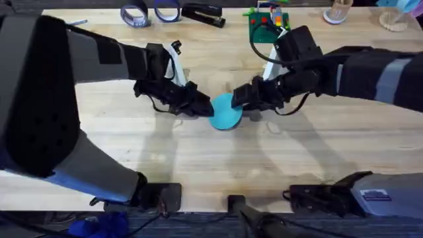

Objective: Pick up the plates from the table one by one and place each into a slot on the dish rack.

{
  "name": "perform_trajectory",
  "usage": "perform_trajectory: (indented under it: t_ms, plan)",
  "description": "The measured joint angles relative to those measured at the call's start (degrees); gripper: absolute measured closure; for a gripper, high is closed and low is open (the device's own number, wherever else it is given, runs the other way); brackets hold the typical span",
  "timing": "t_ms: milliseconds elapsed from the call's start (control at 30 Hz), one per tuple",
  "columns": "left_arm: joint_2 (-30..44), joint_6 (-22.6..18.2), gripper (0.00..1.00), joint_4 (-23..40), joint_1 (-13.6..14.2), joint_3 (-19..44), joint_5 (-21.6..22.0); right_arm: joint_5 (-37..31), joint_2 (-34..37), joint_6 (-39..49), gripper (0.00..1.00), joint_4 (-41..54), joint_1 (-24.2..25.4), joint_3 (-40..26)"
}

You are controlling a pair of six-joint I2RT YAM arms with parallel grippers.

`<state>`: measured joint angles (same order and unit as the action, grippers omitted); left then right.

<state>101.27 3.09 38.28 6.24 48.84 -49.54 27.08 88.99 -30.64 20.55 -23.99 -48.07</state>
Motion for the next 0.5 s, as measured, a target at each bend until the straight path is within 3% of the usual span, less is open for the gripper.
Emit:
perform_trajectory:
  t_ms: [100,133,500]
  plan:
    - [0.0,0.0,0.959,-0.07,0.0,0.0,-0.28,0.42,0.0,-0.08,0.901,-0.1,-0.05,0.0]
    - [0.0,-0.02,0.959,-0.14,0.0,0.0,-0.27,0.81,-0.01,-0.25,0.947,-0.13,-0.08,0.0]
    - [0.0,0.0,0.959,-0.17,0.0,0.0,-0.24,1.48,-0.22,-0.26,0.973,-0.38,0.15,-0.02]
